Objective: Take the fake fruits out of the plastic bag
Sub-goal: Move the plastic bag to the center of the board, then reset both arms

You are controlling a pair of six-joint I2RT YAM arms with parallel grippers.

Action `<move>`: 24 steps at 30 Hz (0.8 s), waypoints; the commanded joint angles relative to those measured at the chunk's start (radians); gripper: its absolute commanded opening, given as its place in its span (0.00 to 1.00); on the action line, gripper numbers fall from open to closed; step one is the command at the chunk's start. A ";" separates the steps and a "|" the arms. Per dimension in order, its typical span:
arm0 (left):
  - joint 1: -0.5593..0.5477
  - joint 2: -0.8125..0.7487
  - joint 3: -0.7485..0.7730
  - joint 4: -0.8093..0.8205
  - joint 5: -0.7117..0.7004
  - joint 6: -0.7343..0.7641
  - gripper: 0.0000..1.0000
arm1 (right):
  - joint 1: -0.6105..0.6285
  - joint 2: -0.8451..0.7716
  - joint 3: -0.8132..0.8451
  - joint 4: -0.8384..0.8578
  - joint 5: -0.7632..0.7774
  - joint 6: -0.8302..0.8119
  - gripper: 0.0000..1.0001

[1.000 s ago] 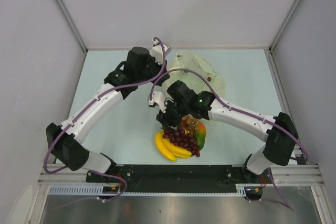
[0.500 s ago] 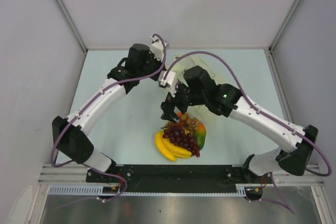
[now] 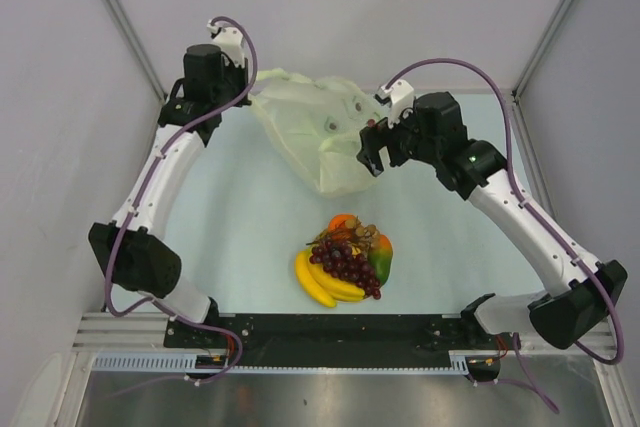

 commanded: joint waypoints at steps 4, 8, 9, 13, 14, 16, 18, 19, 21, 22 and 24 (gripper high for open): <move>0.005 -0.194 -0.088 0.016 -0.156 0.034 0.06 | -0.139 -0.070 -0.071 0.082 0.030 0.134 1.00; 0.008 -0.272 -0.123 -0.011 -0.084 0.046 1.00 | -0.212 -0.101 -0.111 0.078 0.017 0.168 1.00; 0.008 -0.291 -0.131 -0.014 -0.056 0.057 1.00 | -0.229 -0.109 -0.121 0.075 0.032 0.166 1.00; 0.010 -0.387 -0.120 -0.047 0.002 0.063 1.00 | -0.238 -0.145 -0.186 0.050 0.251 0.180 1.00; 0.008 -0.403 -0.117 -0.056 0.002 0.066 1.00 | -0.240 -0.162 -0.194 0.037 0.304 0.189 1.00; 0.008 -0.429 -0.118 -0.091 0.002 0.072 1.00 | -0.238 -0.188 -0.239 0.011 0.421 0.213 1.00; 0.008 -0.469 -0.143 -0.111 -0.007 0.077 1.00 | -0.238 -0.221 -0.272 -0.017 0.513 0.249 1.00; 0.010 -0.483 -0.161 -0.126 -0.013 0.075 1.00 | -0.240 -0.230 -0.289 -0.051 0.542 0.260 1.00; 0.010 -0.527 -0.230 -0.131 -0.021 0.078 1.00 | -0.238 -0.269 -0.336 -0.085 0.572 0.267 1.00; 0.010 -0.545 -0.256 -0.133 -0.025 0.078 1.00 | -0.241 -0.283 -0.350 -0.108 0.575 0.267 1.00; 0.010 -0.578 -0.319 -0.136 -0.030 0.074 1.00 | -0.241 -0.322 -0.379 -0.131 0.558 0.270 1.00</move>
